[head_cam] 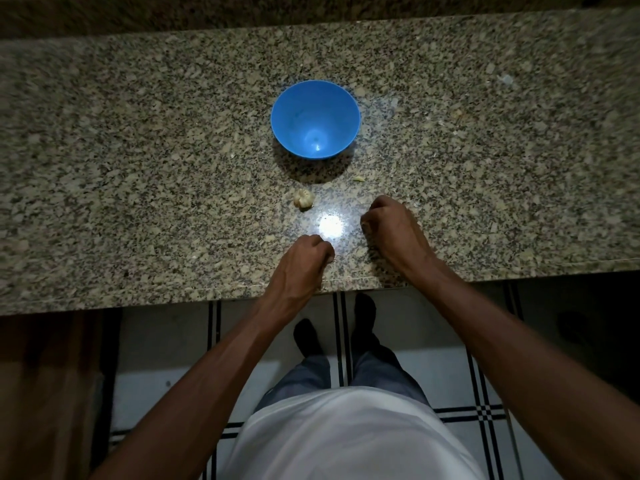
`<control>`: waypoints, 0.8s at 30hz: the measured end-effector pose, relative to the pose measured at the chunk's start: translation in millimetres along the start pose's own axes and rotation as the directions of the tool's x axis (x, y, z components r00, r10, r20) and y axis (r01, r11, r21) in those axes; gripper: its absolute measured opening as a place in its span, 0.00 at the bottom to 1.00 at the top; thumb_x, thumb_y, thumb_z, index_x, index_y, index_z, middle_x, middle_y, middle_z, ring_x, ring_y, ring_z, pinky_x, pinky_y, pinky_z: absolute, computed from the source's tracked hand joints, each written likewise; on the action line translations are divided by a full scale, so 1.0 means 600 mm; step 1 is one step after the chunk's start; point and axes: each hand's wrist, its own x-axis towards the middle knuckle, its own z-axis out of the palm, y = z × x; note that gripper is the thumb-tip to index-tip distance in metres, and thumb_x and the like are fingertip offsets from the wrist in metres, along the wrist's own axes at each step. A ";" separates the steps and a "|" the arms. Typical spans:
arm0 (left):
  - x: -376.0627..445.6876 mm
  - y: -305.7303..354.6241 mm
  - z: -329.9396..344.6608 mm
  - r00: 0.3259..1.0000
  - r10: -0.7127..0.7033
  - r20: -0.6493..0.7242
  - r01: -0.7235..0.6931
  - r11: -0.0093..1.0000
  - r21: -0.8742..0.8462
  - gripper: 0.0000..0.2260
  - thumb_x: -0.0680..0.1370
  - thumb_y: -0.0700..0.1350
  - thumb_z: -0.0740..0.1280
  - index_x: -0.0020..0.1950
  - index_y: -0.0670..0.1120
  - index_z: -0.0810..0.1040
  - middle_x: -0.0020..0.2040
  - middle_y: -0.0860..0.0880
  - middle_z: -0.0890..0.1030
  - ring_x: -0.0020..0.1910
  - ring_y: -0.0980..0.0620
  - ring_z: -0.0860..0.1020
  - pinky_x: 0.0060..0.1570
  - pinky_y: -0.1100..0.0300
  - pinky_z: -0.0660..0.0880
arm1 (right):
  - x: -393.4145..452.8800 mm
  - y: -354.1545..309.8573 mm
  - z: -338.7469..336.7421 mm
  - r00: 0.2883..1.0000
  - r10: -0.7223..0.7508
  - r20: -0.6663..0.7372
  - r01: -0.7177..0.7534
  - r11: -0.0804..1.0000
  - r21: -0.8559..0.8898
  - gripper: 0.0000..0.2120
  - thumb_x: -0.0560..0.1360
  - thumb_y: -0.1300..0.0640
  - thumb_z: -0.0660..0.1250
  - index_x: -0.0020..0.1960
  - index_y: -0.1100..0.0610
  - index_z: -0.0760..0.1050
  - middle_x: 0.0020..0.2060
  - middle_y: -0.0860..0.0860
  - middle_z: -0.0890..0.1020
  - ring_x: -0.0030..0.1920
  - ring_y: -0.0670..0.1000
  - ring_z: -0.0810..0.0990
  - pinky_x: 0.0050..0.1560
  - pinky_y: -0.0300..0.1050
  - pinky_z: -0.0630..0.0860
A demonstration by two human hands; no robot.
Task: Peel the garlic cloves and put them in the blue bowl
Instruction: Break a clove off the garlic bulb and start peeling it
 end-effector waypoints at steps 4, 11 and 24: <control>-0.001 0.002 0.009 0.999 0.038 0.002 -0.038 0.996 0.086 0.15 0.65 0.22 0.71 0.44 0.39 0.78 0.40 0.41 0.77 0.39 0.41 0.75 0.36 0.50 0.71 | -0.023 -0.013 0.011 0.999 -0.020 -0.037 0.015 0.989 -0.147 0.06 0.79 0.67 0.64 0.45 0.60 0.76 0.44 0.51 0.72 0.42 0.52 0.71 0.36 0.39 0.61; 0.002 -0.012 -0.013 0.958 -0.244 -0.153 0.217 0.961 -0.170 0.08 0.82 0.31 0.64 0.45 0.42 0.74 0.44 0.47 0.76 0.40 0.54 0.71 0.42 0.64 0.70 | -0.026 -0.038 0.008 0.988 0.146 -0.042 -0.144 0.988 0.046 0.07 0.78 0.70 0.66 0.46 0.60 0.79 0.39 0.52 0.80 0.38 0.52 0.79 0.33 0.41 0.69; -0.012 -0.025 -0.048 0.949 -0.307 -0.066 0.268 0.902 -0.337 0.03 0.77 0.38 0.73 0.48 0.45 0.83 0.40 0.52 0.85 0.38 0.58 0.83 0.41 0.56 0.82 | -0.038 -0.052 0.001 0.879 0.358 0.314 -0.462 0.485 0.742 0.03 0.82 0.63 0.70 0.50 0.59 0.82 0.38 0.55 0.83 0.36 0.50 0.82 0.39 0.41 0.82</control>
